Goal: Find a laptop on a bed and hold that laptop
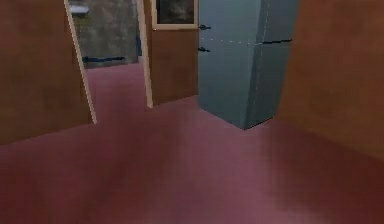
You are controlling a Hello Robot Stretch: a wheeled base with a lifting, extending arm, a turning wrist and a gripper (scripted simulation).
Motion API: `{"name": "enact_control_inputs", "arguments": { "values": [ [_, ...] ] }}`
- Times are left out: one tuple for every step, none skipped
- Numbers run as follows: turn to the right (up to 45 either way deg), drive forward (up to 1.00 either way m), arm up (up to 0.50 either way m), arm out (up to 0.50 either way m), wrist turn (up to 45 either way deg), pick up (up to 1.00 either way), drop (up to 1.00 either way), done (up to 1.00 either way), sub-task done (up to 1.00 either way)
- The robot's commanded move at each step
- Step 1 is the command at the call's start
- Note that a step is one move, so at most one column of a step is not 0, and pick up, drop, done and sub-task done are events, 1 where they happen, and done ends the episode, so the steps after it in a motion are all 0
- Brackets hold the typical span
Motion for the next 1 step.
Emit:
{"name": "enact_control_inputs", "arguments": {
  "values": [
    [24.0,0.00,0.00,0.00,0.0,0.00,0.00,0.00,0.00]
  ]
}}
